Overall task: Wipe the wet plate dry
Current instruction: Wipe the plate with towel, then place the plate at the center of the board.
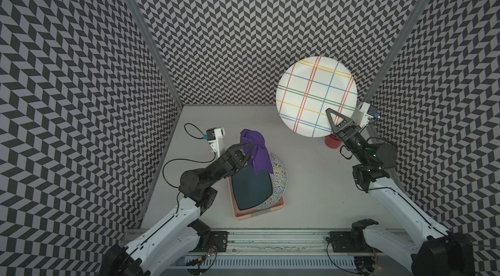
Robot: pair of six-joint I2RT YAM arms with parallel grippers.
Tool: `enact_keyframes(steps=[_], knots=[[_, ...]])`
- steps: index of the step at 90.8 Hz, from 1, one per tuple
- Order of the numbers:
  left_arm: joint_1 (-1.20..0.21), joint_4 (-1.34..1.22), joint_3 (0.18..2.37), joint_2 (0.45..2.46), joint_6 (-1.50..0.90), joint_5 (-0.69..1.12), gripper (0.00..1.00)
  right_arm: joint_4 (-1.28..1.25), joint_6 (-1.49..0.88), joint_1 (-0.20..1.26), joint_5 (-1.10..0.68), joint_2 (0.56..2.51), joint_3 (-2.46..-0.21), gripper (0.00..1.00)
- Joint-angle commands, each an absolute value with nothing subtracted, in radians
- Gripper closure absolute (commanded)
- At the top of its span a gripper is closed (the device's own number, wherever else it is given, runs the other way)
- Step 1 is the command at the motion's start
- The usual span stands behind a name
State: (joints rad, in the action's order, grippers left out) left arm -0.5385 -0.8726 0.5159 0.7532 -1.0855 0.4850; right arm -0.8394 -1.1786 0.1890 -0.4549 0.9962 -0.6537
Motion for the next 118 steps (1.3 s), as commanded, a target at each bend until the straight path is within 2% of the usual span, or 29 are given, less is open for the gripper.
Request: enact_keyframes(steps=[1, 8, 18, 39, 60, 79, 87, 93, 102, 111, 118], knots=[[-0.520, -0.272, 0.652, 0.649, -0.678, 0.274, 1.00, -0.492, -0.938, 0.168, -0.248, 0.888, -0.628, 1.00], [-0.479, -0.140, 0.721, 0.634, -0.602, 0.213, 1.00, -0.374, -0.845, 0.167, -0.184, 0.833, -0.577, 1.00], [-0.422, -0.031, 0.788, 0.656, -0.559, 0.208, 1.00, -0.323, -0.771, 0.168, -0.197, 0.783, -0.484, 1.00], [-0.389, -0.053, 0.792, 0.687, -0.587, 0.280, 1.00, -0.228, -0.671, 0.167, -0.279, 0.785, -0.396, 1.00], [-0.387, -0.062, 0.776, 0.700, -0.601, 0.300, 1.00, -0.433, -0.751, 0.211, -0.407, 0.946, -0.255, 1.00], [-0.384, -0.039, 0.771, 0.705, -0.581, 0.282, 1.00, -0.497, -0.766, 0.253, -0.364, 1.159, -0.241, 1.00], [-0.381, 0.007, 0.764, 0.699, -0.558, 0.242, 1.00, -0.490, -0.760, 0.259, -0.343, 1.246, -0.234, 0.81], [-0.377, 0.041, 0.758, 0.686, -0.535, 0.193, 1.00, -0.482, -0.743, 0.259, -0.348, 1.301, -0.230, 0.73], [-0.374, 0.137, 0.768, 0.675, -0.488, 0.099, 1.00, -0.418, -0.689, 0.259, -0.323, 1.349, -0.234, 0.57], [-0.372, 0.294, 0.805, 0.681, -0.445, -0.055, 1.00, -0.336, -0.653, 0.259, -0.289, 1.306, -0.248, 0.39], [-0.370, 0.367, 0.806, 0.671, -0.426, -0.143, 1.00, -0.225, -0.661, 0.254, -0.221, 1.187, -0.273, 0.22]])
